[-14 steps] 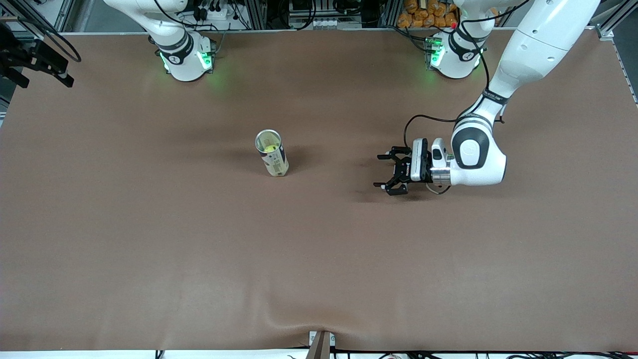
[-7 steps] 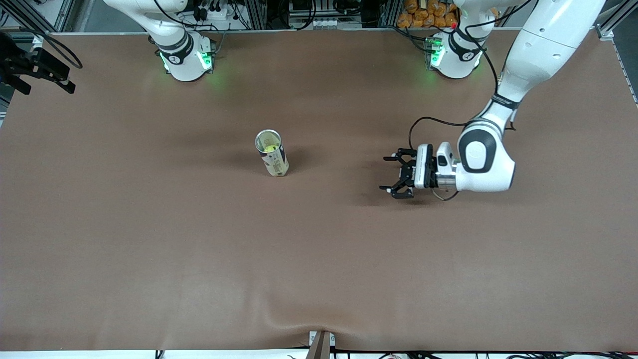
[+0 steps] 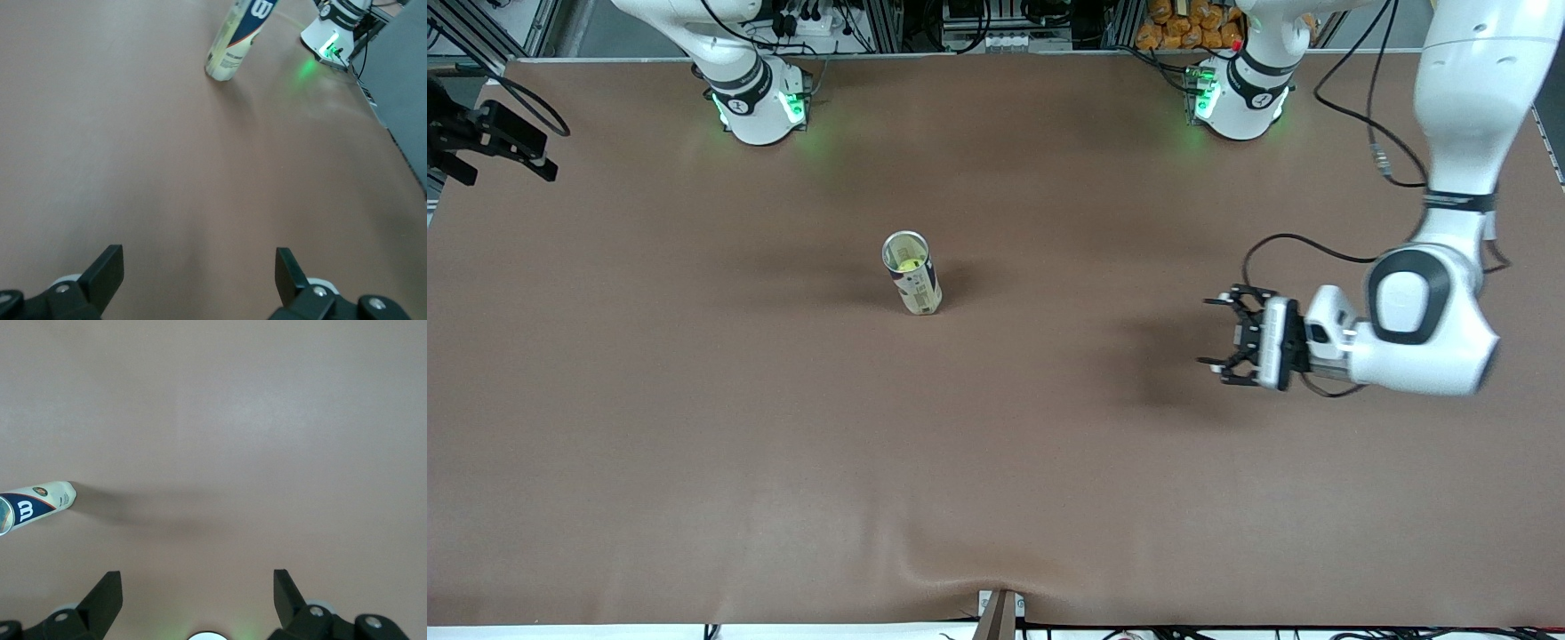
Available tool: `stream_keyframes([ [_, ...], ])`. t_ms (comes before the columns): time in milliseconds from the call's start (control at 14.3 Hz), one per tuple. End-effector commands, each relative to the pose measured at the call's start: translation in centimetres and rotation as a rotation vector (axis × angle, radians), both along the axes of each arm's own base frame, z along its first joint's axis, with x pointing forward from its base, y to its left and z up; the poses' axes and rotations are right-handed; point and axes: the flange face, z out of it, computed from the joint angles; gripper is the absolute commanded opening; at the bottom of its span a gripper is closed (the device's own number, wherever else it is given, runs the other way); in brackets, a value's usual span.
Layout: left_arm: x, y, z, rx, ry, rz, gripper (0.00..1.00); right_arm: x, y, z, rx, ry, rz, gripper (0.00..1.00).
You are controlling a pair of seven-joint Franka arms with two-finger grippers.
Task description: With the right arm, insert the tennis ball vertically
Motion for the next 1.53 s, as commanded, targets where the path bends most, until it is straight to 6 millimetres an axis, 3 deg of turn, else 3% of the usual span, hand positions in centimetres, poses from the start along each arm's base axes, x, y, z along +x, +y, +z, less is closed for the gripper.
stream_keyframes([
  [0, 1.1, 1.8, 2.8, 0.116, 0.079, 0.061, 1.0, 0.5, 0.9, 0.6, -0.009, -0.003, 0.03, 1.0],
  [209, 2.3, 5.0, 9.1, 0.312, 0.19, 0.19, 1.0, 0.9, 1.0, 0.2, -0.036, 0.006, 0.035, 1.0],
  [628, 0.1, 6.1, 16.8, 0.584, 0.263, 0.439, 1.0, 1.2, 0.8, 0.0, -0.042, 0.009, 0.029, 1.0],
  [907, -3.3, 5.2, 23.8, 0.735, 0.311, 0.624, 1.0, 1.3, 0.7, 0.9, -0.044, -0.015, 0.033, 1.0],
  [1047, -6.1, 5.5, 28.8, 0.763, 0.28, 0.704, 1.0, 1.2, 0.6, 1.6, -0.052, -0.026, 0.03, 1.0],
  [1116, -7.5, 5.5, 30.4, 0.801, 0.313, 0.772, 1.0, 1.2, 0.6, 1.6, -0.057, -0.027, 0.03, 1.0],
  [1326, -10.9, 5.1, 33.1, 0.932, 0.421, 0.939, 1.0, 1.1, 0.3, 1.6, -0.057, -0.024, 0.027, 1.0],
  [1465, -12.3, 6.2, 34.4, 0.963, 0.44, 0.977, 1.0, 1.1, 0.4, 1.6, -0.055, -0.024, 0.029, 1.0],
])
